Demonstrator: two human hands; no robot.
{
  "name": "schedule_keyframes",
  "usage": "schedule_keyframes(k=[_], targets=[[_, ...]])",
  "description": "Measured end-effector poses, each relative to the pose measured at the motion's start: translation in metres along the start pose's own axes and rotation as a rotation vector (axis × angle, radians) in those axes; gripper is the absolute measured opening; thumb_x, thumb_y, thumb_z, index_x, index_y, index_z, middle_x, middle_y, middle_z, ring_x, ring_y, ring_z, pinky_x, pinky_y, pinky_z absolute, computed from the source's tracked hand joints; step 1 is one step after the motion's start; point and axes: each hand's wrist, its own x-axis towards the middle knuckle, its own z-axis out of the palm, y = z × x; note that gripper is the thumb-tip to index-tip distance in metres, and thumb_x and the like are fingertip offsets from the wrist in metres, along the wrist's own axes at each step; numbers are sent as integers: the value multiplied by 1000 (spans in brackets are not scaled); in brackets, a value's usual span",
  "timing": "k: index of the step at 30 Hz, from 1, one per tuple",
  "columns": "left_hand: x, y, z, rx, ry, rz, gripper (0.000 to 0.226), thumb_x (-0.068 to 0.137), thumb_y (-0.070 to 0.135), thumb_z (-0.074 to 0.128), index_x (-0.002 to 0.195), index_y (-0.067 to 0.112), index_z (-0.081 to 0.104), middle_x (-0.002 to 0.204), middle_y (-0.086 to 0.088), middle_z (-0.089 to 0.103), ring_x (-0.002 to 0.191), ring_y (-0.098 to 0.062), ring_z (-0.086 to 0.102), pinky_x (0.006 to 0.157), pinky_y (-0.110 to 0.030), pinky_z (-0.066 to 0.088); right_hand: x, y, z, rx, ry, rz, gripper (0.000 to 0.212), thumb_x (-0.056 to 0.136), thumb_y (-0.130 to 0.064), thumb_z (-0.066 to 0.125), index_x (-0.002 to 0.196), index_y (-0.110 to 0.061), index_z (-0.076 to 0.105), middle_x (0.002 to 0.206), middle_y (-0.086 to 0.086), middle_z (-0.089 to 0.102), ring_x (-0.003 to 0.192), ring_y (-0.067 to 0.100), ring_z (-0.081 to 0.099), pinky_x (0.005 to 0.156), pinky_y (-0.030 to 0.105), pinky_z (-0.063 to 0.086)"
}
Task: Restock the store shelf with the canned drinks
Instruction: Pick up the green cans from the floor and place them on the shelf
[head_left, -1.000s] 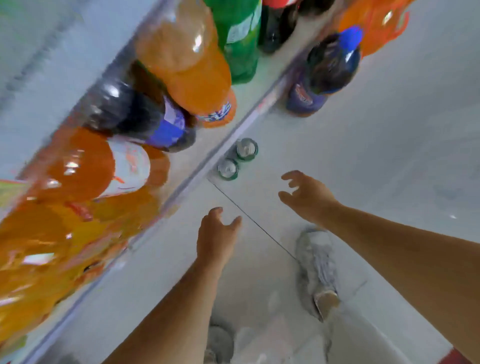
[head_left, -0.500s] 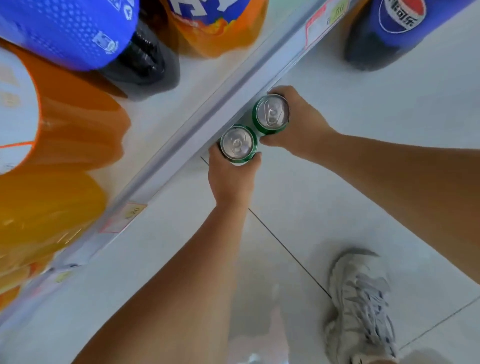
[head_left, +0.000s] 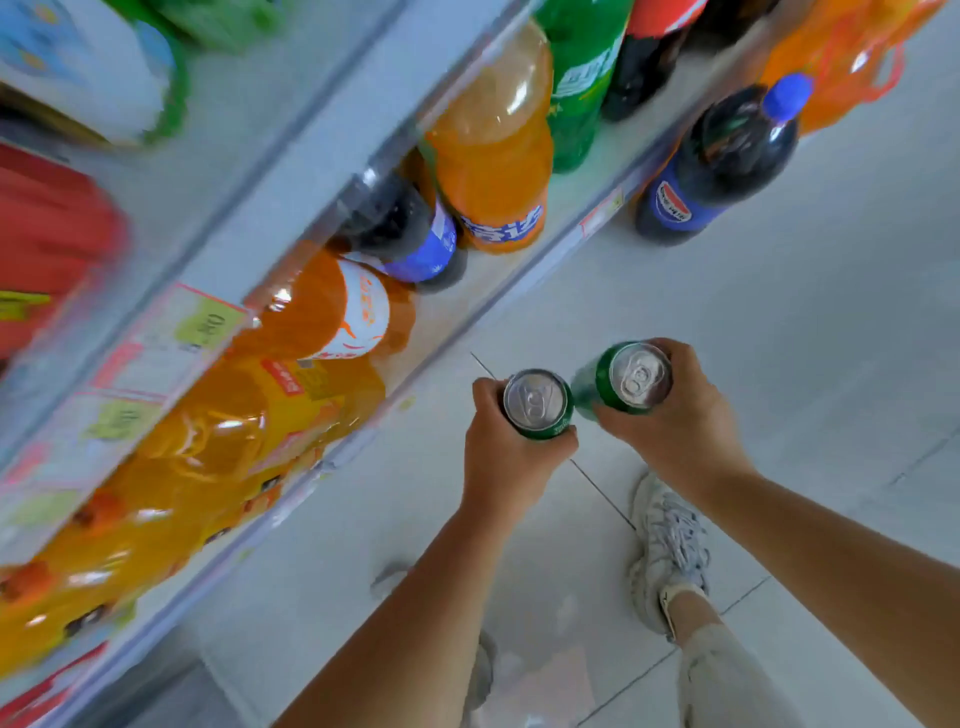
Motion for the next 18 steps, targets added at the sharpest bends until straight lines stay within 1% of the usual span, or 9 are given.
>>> schedule_keyframes(k=[1,3,5,7,8,11,14,15,18], targets=[[-23,16,-16,3,-4,20,57,62,25,87,96,25,40,84,10,63,74,-4,62,59,-20,45,-28,-17,-14,25,0,-11,62,64,-40,85,110,-39,43,91,-20,59,90,13,59,72,25,47],[-67,48,-54,4,-4,51,58,60,25,88,94,27,41,84,10,64,74,-5,63,59,-21,47,-81,-55,-43,74,-11,-39,62,62,-37,85,109,-41,45,95,-16,63,92,14,62,80,34,52],[-113,79,-97,3,-9,82,59,58,27,88,94,31,42,85,12,65,77,-5,64,63,-24,50,-132,-96,-71,129,-16,-61,62,59,-37,84,110,-41,47,96,-16,65,92,11,64,82,37,54],[-159,111,-142,-10,-1,141,60,56,28,88,97,33,44,88,12,66,80,-8,65,68,-35,55,-179,-139,-97,160,-12,-106,65,57,-39,82,111,-41,47,95,-20,64,90,4,63,81,34,53],[-183,128,-165,-13,8,177,61,57,26,89,99,33,45,90,13,66,81,-7,66,70,-37,55,-203,-162,-109,180,-7,-137,66,57,-37,83,112,-40,47,95,-22,63,89,-1,62,79,31,52],[-254,175,-233,-31,55,292,62,61,21,90,105,31,48,97,20,65,85,0,65,74,-32,54,-269,-226,-140,254,-5,-248,67,61,-27,87,113,-34,46,94,-26,61,90,-10,58,76,24,47],[-321,209,-292,-64,105,366,60,63,24,89,107,37,50,99,18,66,90,-2,65,78,-38,55,-333,-285,-164,269,-7,-357,63,61,-30,87,106,-41,45,94,-30,62,90,-13,57,81,28,47],[-342,218,-310,-72,133,401,60,63,25,88,107,40,50,99,18,66,90,-2,64,78,-38,55,-352,-302,-171,288,-15,-397,61,61,-31,86,104,-41,45,96,-33,60,91,-12,57,82,29,48],[-405,243,-361,-98,219,525,63,64,19,88,106,47,49,101,23,65,92,1,62,74,-17,49,-407,-349,-188,337,-37,-534,60,56,-42,83,105,-40,48,99,-28,61,95,-8,58,86,29,48]])
